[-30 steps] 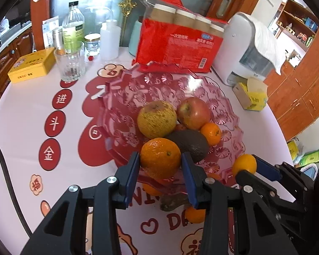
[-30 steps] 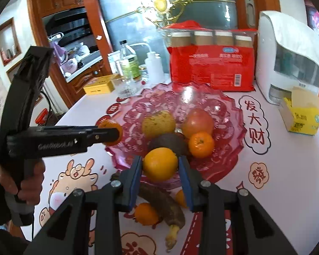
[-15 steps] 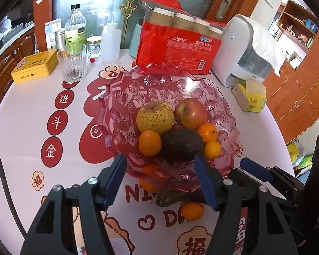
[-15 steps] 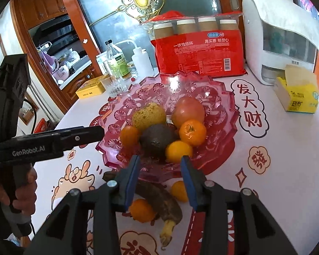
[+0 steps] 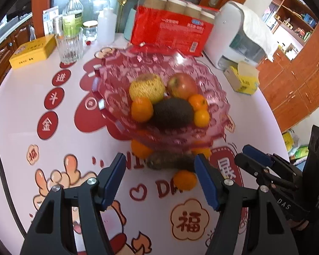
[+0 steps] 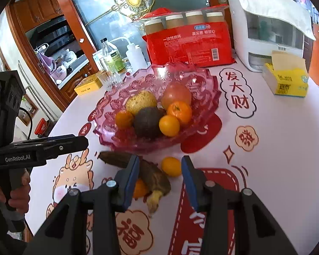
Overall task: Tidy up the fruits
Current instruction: 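Carry both oranges into the pink bowl and open both tools, then move the left tool to an orange while the right tool approaches the banana stem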
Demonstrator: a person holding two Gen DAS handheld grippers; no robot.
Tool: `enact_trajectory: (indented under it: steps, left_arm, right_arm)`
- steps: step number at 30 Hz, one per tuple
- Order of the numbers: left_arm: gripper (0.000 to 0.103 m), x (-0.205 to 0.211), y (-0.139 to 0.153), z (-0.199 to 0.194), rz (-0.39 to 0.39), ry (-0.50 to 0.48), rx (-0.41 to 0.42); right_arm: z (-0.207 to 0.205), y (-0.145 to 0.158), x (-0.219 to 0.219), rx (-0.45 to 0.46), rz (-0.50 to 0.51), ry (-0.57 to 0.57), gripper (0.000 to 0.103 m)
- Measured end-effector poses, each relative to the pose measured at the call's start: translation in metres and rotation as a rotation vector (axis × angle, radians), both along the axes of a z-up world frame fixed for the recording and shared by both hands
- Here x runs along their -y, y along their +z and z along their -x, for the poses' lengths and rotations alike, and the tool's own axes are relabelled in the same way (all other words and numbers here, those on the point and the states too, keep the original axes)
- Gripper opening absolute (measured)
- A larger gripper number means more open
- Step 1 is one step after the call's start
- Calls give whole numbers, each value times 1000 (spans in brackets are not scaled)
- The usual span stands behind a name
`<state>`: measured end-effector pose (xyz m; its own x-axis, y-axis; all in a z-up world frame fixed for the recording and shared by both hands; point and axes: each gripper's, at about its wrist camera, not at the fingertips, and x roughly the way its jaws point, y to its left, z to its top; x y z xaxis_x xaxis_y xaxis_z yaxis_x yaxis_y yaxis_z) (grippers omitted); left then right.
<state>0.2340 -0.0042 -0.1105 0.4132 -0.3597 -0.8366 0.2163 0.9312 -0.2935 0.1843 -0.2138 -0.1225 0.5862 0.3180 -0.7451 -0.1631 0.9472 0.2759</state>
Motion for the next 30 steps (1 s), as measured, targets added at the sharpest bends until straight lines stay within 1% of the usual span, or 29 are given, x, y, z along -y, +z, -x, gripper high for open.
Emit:
enact_trajectory:
  steps: [4,8,14,18,20,28,30]
  left_arm:
    - [66,10,-9,9,-8,-28,-32]
    - [66,19,-19,14,-2,-50,-73]
    - [66,34,-38,14,-3,-86,-148]
    - [66,43,-48,12,-18,-110,-178]
    - [66,47,-52,11,-21,-118,-191]
    - [65,55,-67,7,-25,-106,-218]
    - [64,57,-69,6,-25,-107,-221]
  right_arm:
    - [9,-4,2,-16,12,21,41]
    - [17,-9,1,-27,57,46,41]
    - [24,-18,0,-47,78,80,42]
    - [26,-23,-3,-49,102,117,43]
    - [26,-26,-5,-43,121,130,49]
    - [26,-45,-20,8,216,248,50]
    - [25,-49,-24,19,233,280,50]
